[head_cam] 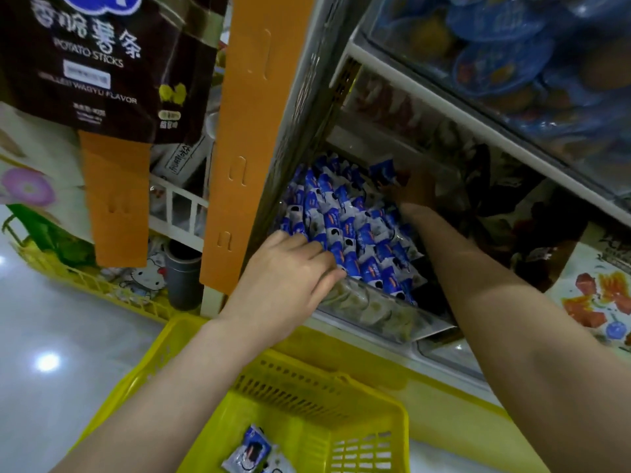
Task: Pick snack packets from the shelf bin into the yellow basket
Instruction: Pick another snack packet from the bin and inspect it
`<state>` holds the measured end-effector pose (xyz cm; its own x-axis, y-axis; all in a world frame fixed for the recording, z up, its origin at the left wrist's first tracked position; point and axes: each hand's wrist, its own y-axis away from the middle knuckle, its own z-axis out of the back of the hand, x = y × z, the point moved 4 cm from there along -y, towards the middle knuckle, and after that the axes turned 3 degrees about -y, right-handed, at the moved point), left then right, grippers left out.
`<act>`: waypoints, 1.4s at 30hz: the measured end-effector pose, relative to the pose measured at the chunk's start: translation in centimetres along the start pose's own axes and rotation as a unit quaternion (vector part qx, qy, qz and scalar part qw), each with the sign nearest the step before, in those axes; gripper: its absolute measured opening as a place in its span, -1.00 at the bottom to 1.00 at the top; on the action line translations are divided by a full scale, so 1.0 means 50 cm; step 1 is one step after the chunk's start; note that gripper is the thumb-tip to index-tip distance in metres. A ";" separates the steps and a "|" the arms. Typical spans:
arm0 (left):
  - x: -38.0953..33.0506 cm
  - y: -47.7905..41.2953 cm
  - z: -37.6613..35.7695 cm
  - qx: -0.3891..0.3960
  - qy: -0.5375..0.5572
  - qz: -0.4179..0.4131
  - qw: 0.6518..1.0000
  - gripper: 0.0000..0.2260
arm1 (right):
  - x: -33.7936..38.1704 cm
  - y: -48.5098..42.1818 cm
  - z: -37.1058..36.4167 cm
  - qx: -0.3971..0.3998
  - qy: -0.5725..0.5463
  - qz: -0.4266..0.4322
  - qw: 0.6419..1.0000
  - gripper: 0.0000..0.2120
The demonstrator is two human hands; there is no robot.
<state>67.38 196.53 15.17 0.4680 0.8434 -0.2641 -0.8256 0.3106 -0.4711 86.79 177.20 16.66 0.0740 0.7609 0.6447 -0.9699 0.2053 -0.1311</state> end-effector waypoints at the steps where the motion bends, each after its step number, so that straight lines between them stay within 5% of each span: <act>1: 0.000 0.000 0.000 -0.004 0.000 -0.001 1.000 -0.64 | -0.007 0.003 -0.002 0.004 0.016 -0.010 1.000 -0.68; 15: -0.001 0.000 0.000 -0.025 -0.004 -0.009 1.000 -0.65 | -0.027 -0.004 -0.014 0.089 0.107 0.007 0.990 -0.73; 21: 0.000 0.000 -0.003 -0.023 -0.002 -0.013 1.000 -0.65 | -0.040 -0.030 0.018 -0.094 0.113 -0.015 0.989 -0.74; 32: 0.000 0.000 -0.001 -0.038 0.000 -0.012 0.999 -0.66 | -0.049 -0.027 0.002 0.000 0.094 -0.052 0.994 -0.76; 38: 0.000 0.001 -0.002 -0.020 0.009 -0.014 1.000 -0.67 | -0.013 -0.009 0.030 -0.091 0.048 -0.008 0.995 -0.74; 42: -0.003 0.001 0.003 0.005 0.015 -0.007 1.000 -0.66 | 0.054 0.070 0.044 -0.097 -0.003 0.118 0.988 -0.81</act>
<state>67.25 196.49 15.33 0.4886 0.8252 -0.2834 -0.8224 0.3269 -0.4657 83.08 178.60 19.59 -0.1512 0.7985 0.5827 -0.8971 0.1366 -0.4201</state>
